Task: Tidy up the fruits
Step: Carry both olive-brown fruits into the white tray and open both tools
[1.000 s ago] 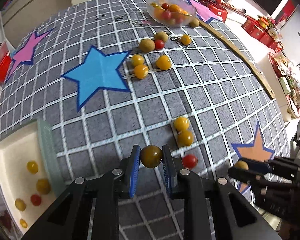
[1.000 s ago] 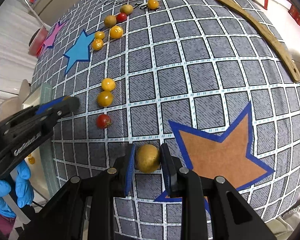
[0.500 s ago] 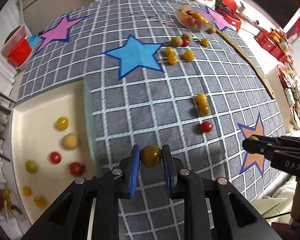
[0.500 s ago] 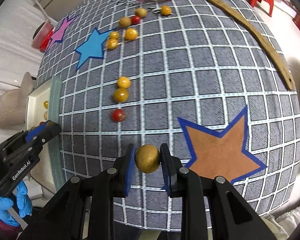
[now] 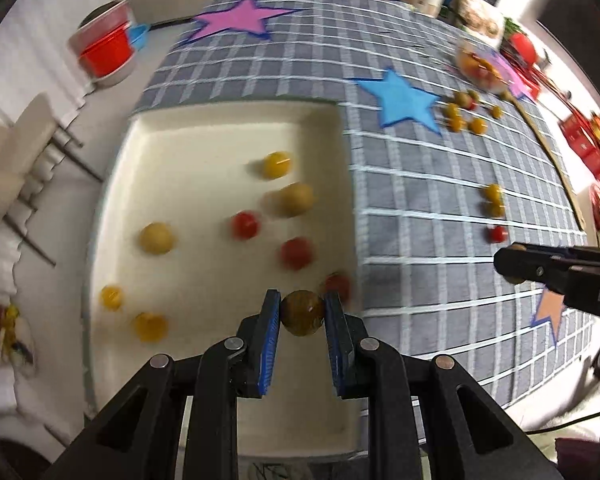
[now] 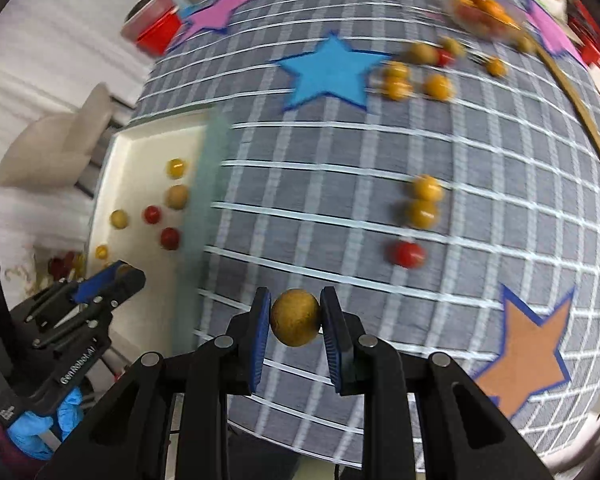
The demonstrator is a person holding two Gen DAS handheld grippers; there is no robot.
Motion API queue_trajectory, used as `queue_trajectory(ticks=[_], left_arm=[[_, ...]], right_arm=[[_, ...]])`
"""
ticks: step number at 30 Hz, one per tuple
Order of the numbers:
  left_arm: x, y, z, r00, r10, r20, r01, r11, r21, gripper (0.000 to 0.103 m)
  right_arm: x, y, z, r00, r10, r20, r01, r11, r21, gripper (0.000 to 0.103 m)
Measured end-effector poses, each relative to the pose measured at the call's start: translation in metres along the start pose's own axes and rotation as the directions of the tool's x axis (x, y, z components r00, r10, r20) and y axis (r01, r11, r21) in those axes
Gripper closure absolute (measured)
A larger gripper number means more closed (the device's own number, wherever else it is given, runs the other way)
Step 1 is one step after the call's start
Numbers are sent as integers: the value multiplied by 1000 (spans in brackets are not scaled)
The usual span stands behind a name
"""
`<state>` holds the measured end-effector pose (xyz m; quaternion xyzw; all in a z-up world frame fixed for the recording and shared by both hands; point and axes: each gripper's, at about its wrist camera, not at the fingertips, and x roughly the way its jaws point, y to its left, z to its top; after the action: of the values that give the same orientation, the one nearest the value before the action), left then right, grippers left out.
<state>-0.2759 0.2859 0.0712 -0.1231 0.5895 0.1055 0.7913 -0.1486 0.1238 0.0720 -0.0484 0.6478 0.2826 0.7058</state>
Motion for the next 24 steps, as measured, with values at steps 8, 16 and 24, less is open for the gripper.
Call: queue_trajectory(ticks=[8, 16, 24], left_arm=[[6, 58, -28, 997, 78, -22, -81, 989, -127, 80], [22, 88, -44, 990, 132, -54, -140, 971, -194, 80], [32, 96, -46, 988, 138, -70, -149, 968, -200, 80]], right_arm=[[30, 75, 16, 998, 36, -50, -43, 988, -149, 75], [72, 121, 19, 991, 35, -133, -64, 973, -222, 75], [100, 138, 18, 985, -16, -171, -29, 965, -262, 75]])
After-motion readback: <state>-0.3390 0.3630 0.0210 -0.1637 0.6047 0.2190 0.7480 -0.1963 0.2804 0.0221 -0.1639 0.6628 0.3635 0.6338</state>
